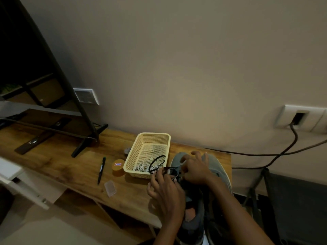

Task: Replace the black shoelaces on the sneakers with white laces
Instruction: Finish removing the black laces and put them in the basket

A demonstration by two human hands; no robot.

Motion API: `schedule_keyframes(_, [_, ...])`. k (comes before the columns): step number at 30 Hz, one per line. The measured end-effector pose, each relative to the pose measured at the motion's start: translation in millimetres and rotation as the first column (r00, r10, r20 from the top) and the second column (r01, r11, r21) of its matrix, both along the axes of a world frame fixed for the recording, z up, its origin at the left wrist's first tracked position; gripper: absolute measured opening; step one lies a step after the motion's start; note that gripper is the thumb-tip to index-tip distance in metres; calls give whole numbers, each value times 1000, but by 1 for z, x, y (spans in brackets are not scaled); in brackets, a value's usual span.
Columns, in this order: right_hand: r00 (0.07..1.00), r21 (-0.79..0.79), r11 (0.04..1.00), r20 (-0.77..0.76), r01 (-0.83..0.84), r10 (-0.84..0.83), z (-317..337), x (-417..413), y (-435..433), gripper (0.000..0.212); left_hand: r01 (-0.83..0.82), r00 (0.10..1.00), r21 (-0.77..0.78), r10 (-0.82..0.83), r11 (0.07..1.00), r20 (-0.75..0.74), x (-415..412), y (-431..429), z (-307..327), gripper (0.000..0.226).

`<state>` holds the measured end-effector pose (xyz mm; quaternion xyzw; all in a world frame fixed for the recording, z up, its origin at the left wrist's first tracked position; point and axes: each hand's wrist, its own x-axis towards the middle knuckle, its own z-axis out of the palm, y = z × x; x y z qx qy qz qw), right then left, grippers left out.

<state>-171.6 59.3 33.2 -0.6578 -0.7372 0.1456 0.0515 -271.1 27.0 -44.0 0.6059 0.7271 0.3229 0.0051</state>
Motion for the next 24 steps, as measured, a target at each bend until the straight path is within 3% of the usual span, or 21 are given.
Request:
schedule_keyframes(3, [991,10,996,-103,83,-81,16,17,-2,20,-19,1000,14,18,1000,16,-1,0,0,31])
schedule_keyframes(7, [985,25,987,57,160,-161,15,30,-2,23,6,1000,18,-6,1000,6,-1,0,0,30])
schedule_keyframes(14, [991,-16,999,121,-52,53,-11,-7,-2,28,22,1000,23,-23,999,12,-1,0,0,36])
schedule_keyframes(19, [998,61,997,57,-42,39,-1,2,-3,18,-1,1000,13,1,1000,-7,0,-1,1,32])
schedule_keyframes(24, [990,18,994,-93,105,-103,8,31,-4,15,8,1000,25,-8,1000,4,0,-2,1,31])
